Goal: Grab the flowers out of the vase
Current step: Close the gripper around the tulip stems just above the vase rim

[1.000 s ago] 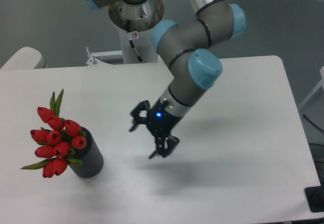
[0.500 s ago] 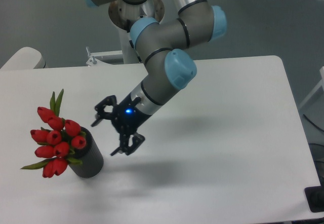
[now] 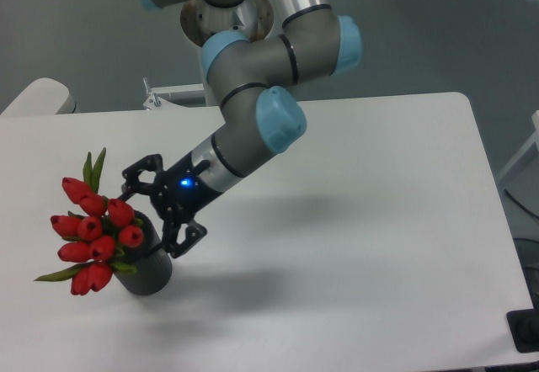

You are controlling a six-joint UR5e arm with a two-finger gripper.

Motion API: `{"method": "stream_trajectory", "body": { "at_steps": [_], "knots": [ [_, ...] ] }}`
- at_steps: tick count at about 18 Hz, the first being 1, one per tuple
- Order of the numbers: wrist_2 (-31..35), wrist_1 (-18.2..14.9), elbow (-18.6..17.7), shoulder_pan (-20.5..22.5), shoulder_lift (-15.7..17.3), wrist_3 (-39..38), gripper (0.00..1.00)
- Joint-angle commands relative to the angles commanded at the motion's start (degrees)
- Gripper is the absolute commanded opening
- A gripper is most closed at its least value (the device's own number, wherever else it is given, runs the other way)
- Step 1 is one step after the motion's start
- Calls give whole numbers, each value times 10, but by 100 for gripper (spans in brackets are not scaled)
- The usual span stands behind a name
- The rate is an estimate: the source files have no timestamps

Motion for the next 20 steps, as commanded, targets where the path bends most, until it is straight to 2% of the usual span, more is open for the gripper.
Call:
{"method": "stream_trajectory", "body": {
  "at_steps": [5,6,7,9,10,11,15,18,20],
  "knots": [
    [-12,12,-5,-4,-7,0,100],
    [-12,17,-8,-4,-7,1,90],
    [-13,20,-9,-4,-7,1,73],
    [-12,24,-9,-4,-6,1,46],
    [-12,27,-10,-3,-6,1,36],
    [-12,32,-10,-3,-5,0,32],
    [-12,33,-11,4,-2,2,22],
    [-14,33,-11,7,-1,2,21],
    [-39,33,-11,10,0,1,21]
  ]
}}
